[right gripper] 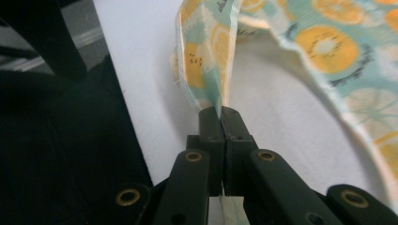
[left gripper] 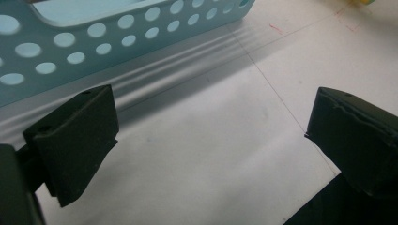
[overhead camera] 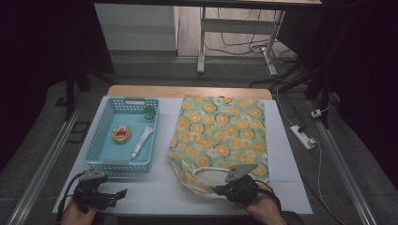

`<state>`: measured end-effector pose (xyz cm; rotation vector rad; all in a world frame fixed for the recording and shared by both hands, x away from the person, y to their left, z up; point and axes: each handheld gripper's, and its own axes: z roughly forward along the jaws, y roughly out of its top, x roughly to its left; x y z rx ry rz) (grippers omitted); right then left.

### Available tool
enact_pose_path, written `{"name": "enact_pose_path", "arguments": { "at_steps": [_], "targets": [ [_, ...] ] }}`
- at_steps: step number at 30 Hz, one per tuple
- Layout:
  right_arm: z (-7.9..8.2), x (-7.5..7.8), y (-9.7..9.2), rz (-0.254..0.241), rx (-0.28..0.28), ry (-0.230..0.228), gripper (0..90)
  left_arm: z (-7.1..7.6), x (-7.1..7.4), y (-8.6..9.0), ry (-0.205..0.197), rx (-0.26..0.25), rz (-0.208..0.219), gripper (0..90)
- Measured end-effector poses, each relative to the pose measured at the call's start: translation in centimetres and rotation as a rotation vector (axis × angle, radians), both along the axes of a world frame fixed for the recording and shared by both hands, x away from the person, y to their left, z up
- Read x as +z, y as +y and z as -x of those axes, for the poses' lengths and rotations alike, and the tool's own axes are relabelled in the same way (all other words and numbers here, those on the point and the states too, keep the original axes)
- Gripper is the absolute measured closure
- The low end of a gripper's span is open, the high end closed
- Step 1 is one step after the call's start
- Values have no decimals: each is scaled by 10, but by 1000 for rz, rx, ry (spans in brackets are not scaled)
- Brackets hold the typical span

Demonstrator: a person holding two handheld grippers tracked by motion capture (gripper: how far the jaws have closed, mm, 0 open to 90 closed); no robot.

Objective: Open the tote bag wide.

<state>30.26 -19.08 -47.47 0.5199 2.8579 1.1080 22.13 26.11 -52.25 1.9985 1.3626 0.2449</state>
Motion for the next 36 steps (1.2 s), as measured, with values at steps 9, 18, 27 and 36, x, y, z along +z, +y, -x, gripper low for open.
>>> {"name": "enact_pose_path", "arguments": {
  "at_steps": [9,18,27,36],
  "targets": [
    [-16,16,-4,-51,-13,26,892,0,0,0,3,1,0,31],
    [-13,16,-5,-37,3,46,891,-1,0,0,6,5,1,34],
    [-13,14,-11,-40,-14,72,862,-1,-1,0,8,6,2,35],
    [-26,14,-19,-28,-80,36,897,-1,-1,1,11,6,1,36]
  ]
}}
